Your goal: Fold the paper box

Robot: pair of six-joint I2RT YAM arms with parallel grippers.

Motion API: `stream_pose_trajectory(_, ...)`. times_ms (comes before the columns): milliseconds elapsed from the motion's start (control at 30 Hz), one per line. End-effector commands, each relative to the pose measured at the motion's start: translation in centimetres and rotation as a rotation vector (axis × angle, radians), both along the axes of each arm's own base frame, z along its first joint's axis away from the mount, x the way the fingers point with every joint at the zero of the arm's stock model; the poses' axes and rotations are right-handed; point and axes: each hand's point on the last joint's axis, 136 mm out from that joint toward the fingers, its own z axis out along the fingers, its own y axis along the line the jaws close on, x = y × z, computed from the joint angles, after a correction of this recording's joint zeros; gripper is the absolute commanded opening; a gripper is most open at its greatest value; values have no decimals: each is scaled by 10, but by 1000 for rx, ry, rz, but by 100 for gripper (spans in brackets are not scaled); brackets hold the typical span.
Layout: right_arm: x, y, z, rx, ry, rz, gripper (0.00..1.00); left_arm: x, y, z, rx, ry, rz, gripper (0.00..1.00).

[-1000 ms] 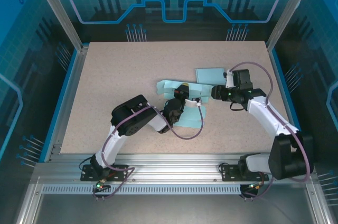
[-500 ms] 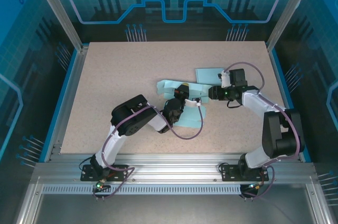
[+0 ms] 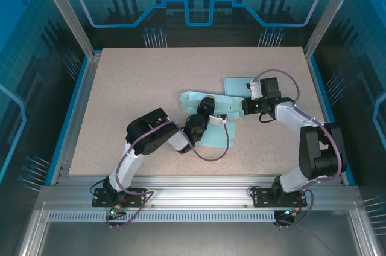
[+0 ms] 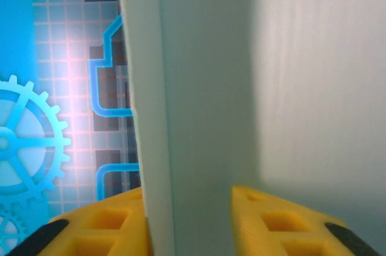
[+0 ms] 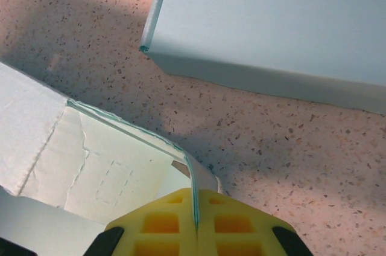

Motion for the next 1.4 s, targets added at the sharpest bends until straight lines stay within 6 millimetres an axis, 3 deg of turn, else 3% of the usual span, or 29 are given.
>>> stream_pose_trajectory(0, 10, 0, 32, -84, -120, 26, 0, -6, 12, 25, -19, -30, -3, 48)
stream_pose_trajectory(233, 12, 5, 41, -147, -177, 64, 0, -35, 16, 56, -39, -27, -36, 79)
stream_pose_trajectory(300, 12, 6, 41, -156, -185, 71, 0, -38, 23, 52, -27, 32, -14, 83)
stream_pose_trajectory(533, 12, 8, 44, -162, -214, 77, 0, -37, 56, 40, -60, 288, 62, 80)
stream_pose_trajectory(667, 12, 8, 41, -162, -211, 76, 0, -33, 73, 46, -132, 419, 74, 81)
stream_pose_trajectory(800, 14, 8, 40, -166, -210, 76, 0, -39, 85, 64, -328, 674, 14, 79)
stream_pose_trajectory(967, 14, 9, 39, -161, -207, 78, 0, -39, 86, 92, -437, 740, -115, 69)
stream_pose_trajectory(1200, 13, 8, 37, -163, -205, 78, 0, -17, 79, 67, -346, 785, -104, 68)
stream_pose_trajectory(1367, 13, 9, 38, -159, -208, 79, 0, -12, 64, 72, -388, 797, -162, 57)
